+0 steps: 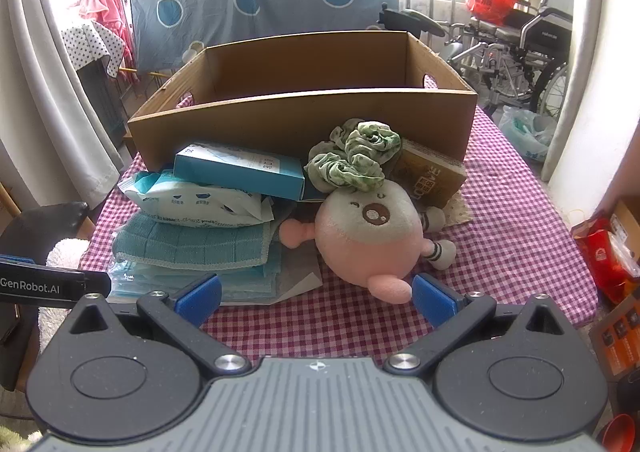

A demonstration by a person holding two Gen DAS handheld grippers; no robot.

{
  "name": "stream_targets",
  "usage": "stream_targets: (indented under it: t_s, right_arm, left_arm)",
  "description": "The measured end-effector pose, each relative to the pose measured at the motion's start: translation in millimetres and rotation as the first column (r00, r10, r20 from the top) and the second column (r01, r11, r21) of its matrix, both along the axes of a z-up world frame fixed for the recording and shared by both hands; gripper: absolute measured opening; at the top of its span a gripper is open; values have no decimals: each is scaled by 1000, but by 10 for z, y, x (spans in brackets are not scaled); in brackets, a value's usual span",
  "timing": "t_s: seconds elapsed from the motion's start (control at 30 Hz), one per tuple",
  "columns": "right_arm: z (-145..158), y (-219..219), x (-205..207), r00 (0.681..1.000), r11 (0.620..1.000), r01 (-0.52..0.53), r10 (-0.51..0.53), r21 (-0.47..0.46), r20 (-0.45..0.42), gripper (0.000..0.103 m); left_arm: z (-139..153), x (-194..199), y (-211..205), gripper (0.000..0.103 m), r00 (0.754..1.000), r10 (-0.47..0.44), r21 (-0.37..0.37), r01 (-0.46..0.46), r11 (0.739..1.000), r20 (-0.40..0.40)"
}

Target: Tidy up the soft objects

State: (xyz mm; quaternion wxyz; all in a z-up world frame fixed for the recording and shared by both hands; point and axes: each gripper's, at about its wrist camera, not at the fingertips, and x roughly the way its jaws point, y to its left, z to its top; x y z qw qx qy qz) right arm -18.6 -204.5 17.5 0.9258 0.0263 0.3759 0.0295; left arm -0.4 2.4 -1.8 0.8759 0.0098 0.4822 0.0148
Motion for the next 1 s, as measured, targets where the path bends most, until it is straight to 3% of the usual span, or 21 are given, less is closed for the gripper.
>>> stream_targets:
  t_s: [1.0]
  right_arm:
    - [16, 18, -2, 1000, 1000, -14, 14, -5, 2, 103]
  left_arm:
    - [12, 13, 24, 103, 1000, 17, 12, -17, 1000, 2]
